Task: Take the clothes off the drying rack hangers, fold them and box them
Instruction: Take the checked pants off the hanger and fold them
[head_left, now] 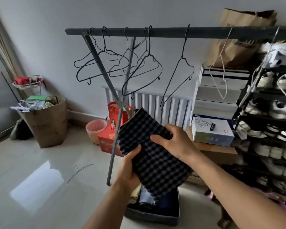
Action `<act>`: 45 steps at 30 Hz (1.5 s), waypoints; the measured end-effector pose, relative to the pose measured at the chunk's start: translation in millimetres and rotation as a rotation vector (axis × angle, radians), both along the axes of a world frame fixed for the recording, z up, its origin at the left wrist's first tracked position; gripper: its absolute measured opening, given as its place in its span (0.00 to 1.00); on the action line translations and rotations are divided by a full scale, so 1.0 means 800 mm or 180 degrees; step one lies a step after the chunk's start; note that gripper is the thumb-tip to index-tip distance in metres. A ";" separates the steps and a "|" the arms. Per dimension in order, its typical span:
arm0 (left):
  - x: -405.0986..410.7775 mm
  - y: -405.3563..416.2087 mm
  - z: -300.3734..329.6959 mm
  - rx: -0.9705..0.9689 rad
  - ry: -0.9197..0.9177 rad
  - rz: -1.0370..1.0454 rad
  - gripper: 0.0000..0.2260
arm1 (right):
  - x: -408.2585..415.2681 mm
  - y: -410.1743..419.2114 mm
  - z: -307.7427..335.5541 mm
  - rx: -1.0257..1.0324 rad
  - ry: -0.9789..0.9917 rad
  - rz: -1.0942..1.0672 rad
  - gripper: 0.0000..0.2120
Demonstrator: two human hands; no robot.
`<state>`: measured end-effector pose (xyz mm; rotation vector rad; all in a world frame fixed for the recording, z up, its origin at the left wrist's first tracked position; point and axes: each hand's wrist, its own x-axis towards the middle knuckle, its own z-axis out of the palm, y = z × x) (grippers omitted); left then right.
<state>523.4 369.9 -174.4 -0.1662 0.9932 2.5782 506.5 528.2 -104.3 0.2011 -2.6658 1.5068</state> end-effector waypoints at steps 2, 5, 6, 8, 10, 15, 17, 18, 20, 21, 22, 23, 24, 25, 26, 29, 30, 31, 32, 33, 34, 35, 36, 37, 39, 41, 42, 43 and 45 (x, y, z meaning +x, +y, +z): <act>0.000 0.001 -0.008 0.0378 -0.0033 0.0129 0.24 | -0.013 -0.009 -0.007 -0.0080 -0.0047 0.0156 0.09; -0.010 0.001 -0.017 0.0823 -0.0039 0.0274 0.33 | -0.026 -0.016 -0.016 -0.0828 -0.0357 0.0325 0.07; -0.014 0.001 -0.019 0.0793 -0.0092 0.0281 0.33 | -0.033 -0.017 -0.022 -0.0968 -0.0466 0.0380 0.08; -0.029 -0.001 -0.024 0.0596 -0.0249 0.0261 0.30 | -0.053 -0.019 -0.037 -0.1147 -0.0666 0.0435 0.09; -0.049 -0.007 -0.032 0.0480 -0.0388 0.0195 0.28 | -0.072 -0.021 -0.050 -0.1209 -0.0706 0.0353 0.09; -0.094 -0.013 -0.060 0.0414 -0.0490 0.0288 0.29 | -0.134 -0.006 -0.086 -0.0626 -0.0595 0.0224 0.04; -0.110 -0.015 -0.069 0.0572 -0.0532 0.0354 0.30 | -0.156 -0.002 -0.091 -0.0719 -0.0936 0.0380 0.13; -0.118 -0.016 -0.075 0.0667 -0.0537 0.0390 0.31 | -0.166 -0.001 -0.095 -0.0805 -0.1249 0.0518 0.17; -0.131 -0.018 -0.086 0.0802 -0.0583 0.0371 0.34 | -0.179 0.000 -0.102 -0.1169 -0.1955 0.0823 0.19; -0.138 -0.020 -0.093 0.0764 -0.0630 0.0370 0.34 | -0.183 -0.001 -0.109 -0.1419 -0.2331 0.0899 0.17; -0.144 -0.022 -0.098 0.0621 -0.0687 0.0379 0.34 | -0.185 0.000 -0.117 -0.1632 -0.2616 0.0875 0.16; -0.151 -0.024 -0.102 0.0409 -0.0736 0.0426 0.34 | -0.188 -0.001 -0.129 -0.1834 -0.2743 0.0881 0.16; -0.159 -0.028 -0.107 0.0118 -0.0759 0.0499 0.33 | -0.192 -0.003 -0.143 -0.1947 -0.2711 0.0891 0.16; -0.168 -0.034 -0.118 -0.0228 -0.0768 0.0567 0.32 | -0.197 -0.006 -0.160 -0.2037 -0.2611 0.0873 0.16; -0.176 -0.040 -0.129 -0.0579 -0.0777 0.0614 0.30 | -0.200 -0.007 -0.176 -0.2119 -0.2515 0.0797 0.17; -0.188 -0.056 -0.170 -0.0985 -0.0729 0.0734 0.31 | -0.214 -0.015 -0.234 -0.2431 -0.2341 0.0508 0.20; -0.187 -0.060 -0.188 -0.1026 -0.0694 0.0608 0.33 | -0.219 -0.018 -0.253 -0.2504 -0.2250 0.0377 0.22; -0.185 -0.062 -0.209 -0.1075 -0.0579 0.0455 0.33 | -0.224 -0.022 -0.272 -0.2581 -0.2169 0.0275 0.23; -0.183 -0.063 -0.232 -0.1100 -0.0408 0.0388 0.31 | -0.228 -0.026 -0.292 -0.2645 -0.2112 0.0164 0.23; -0.182 -0.065 -0.252 -0.1197 -0.0168 0.0372 0.27 | -0.234 -0.028 -0.314 -0.2697 -0.2100 0.0086 0.22; -0.180 -0.066 -0.271 -0.1313 0.0029 0.0393 0.26 | -0.238 -0.031 -0.332 -0.2722 -0.2136 -0.0010 0.22; -0.181 -0.067 -0.292 -0.1396 0.0161 0.0367 0.28 | -0.243 -0.033 -0.353 -0.2752 -0.2180 -0.0069 0.22; -0.182 -0.068 -0.303 -0.1447 0.0244 0.0345 0.29 | -0.248 -0.033 -0.370 -0.2739 -0.2267 -0.0095 0.22; -0.186 -0.070 -0.317 -0.1544 0.0292 0.0340 0.29 | -0.254 -0.033 -0.389 -0.2683 -0.2364 -0.0100 0.23; -0.202 -0.075 -0.344 -0.1897 0.0404 0.0348 0.29 | -0.265 -0.032 -0.417 -0.2426 -0.2542 -0.0072 0.24; -0.224 -0.078 -0.369 -0.2315 0.0483 0.0333 0.29 | -0.281 -0.035 -0.446 -0.2187 -0.2576 0.0053 0.28; -0.237 -0.080 -0.383 -0.2459 0.0513 0.0307 0.30 | -0.291 -0.037 -0.461 -0.2018 -0.2509 -0.0029 0.34; -0.249 -0.082 -0.397 -0.2526 0.0558 0.0250 0.30 | -0.304 -0.038 -0.482 -0.1828 -0.2422 -0.0156 0.40; -0.270 -0.084 -0.433 -0.2615 0.0601 0.0153 0.30 | -0.331 -0.040 -0.532 -0.1665 -0.2292 -0.0390 0.39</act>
